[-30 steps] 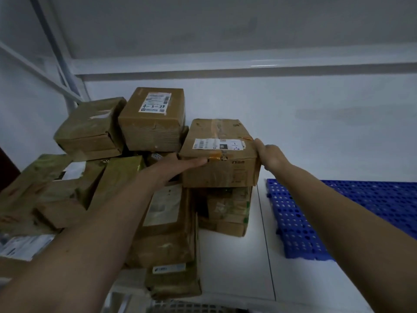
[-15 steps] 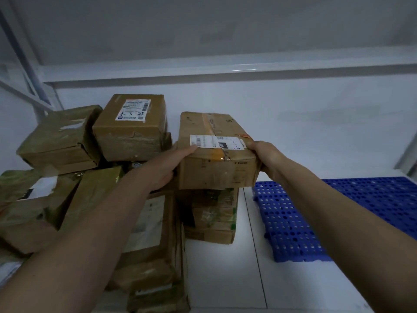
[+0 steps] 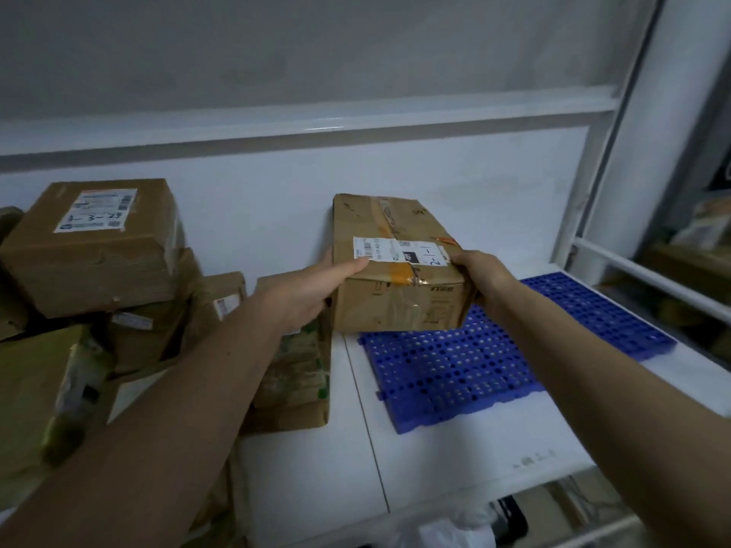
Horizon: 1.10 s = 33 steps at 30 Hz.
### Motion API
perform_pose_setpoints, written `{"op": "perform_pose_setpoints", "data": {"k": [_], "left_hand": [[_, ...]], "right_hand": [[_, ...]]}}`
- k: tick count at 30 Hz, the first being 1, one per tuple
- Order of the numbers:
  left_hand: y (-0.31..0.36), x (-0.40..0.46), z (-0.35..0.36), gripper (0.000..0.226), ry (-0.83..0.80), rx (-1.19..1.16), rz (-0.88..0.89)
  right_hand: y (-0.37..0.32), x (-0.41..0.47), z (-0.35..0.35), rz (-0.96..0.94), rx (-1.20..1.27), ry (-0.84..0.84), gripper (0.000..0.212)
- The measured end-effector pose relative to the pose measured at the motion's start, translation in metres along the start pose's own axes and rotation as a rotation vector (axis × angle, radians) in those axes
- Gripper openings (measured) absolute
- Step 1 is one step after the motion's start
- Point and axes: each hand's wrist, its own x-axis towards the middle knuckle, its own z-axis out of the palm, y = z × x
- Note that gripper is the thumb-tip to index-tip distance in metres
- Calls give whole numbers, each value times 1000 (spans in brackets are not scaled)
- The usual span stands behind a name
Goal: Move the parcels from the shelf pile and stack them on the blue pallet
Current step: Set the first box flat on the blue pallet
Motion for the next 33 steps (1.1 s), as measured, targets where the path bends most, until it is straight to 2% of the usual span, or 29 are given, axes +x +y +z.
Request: {"op": "perform_pose_setpoints", "data": {"k": [1,4,5,9,12,16,23,29,33], "left_hand": [[-1,4,9,76,-11,0,-3],[-5,19,36,48,-71,-2,-26],[-7,24,45,46,-81,-11,-34],[-16,50,90,73,-63,-42,-73],[-22,70,135,69,-101,-43,-72],[-27,97,196,87,-135,-61,-69],[-32,140,287,83,-111,-93,-130],[-42,162,334,86,-26,-164,-209],[-48,168,345,88,0,-135,-231]], "right_hand": [[3,1,-10,1,-5,17,17],[10,6,-40,9,-26,42,18],[13,9,-50,11,-33,45,17],[28,24,-96,11,-55,32,16],[41,42,-141,23,-70,11,23],[54,69,-200,49,-58,-3,34],[85,112,-285,119,-31,-36,27],[105,139,-321,183,-29,-72,28],[122,154,-328,226,-53,-91,41]]}}
